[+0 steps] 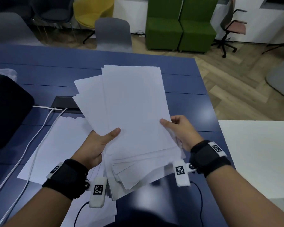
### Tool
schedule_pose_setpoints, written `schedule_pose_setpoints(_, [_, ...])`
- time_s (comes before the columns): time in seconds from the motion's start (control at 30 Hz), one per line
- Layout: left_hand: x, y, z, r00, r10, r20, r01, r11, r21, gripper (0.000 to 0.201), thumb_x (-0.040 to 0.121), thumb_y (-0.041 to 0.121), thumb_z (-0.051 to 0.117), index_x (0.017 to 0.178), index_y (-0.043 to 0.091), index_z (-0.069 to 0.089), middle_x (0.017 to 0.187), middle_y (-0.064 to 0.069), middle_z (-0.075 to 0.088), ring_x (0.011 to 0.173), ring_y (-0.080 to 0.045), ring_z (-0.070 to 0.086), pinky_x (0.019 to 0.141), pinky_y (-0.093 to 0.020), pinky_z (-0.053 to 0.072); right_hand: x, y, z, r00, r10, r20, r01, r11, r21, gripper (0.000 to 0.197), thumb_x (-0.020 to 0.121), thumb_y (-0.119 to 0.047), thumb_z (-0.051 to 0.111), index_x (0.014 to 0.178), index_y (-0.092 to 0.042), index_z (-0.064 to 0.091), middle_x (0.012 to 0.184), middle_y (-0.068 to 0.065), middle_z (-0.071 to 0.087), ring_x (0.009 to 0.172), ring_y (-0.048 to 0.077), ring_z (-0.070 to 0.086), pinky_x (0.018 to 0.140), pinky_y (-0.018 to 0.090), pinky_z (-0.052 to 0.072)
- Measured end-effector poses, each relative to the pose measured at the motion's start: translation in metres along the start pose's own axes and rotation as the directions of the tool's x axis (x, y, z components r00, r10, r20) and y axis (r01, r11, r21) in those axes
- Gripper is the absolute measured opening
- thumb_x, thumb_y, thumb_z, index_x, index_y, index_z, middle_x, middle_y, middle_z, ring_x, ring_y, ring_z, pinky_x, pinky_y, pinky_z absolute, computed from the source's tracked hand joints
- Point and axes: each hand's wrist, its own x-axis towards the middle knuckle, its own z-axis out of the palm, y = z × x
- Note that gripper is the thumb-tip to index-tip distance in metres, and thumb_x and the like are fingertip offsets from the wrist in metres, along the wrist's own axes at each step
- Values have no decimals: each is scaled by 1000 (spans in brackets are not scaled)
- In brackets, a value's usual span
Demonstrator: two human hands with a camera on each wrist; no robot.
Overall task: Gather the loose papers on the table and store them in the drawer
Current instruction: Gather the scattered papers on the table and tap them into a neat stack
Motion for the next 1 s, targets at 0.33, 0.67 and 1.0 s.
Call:
schedule_pose_setpoints(0.33, [-5,-3,-19,991,71,113,-96,968,233,50,97,6,70,145,16,62,141,-5,72,133,-26,66,119,-53,45,-15,2,-15,889,70,452,-138,983,119,43,90,-8,72,133,-6,67,133,10,73,123,26,71,104,38,56])
schedule_pose_setpoints(0.67, [1,6,-9,977,97,191,-136,970,201,51,91,5,80,139,16,67,139,-8,72,132,-27,68,113,-48,51,-47,5,-4,950,-283,133,278,959,52,31,91,-6,78,117,-23,74,118,-5,80,113,12,75,97,26,57])
schedule_pose_setpoints(1.0, [3,11,22,976,171,135,-192,967,164,43,96,2,72,138,12,67,133,-6,76,126,-26,71,109,-45,55,-52,2,-2,969,-219,115,208,973,103,29,98,-8,71,115,-33,74,121,-11,79,116,10,73,109,38,53])
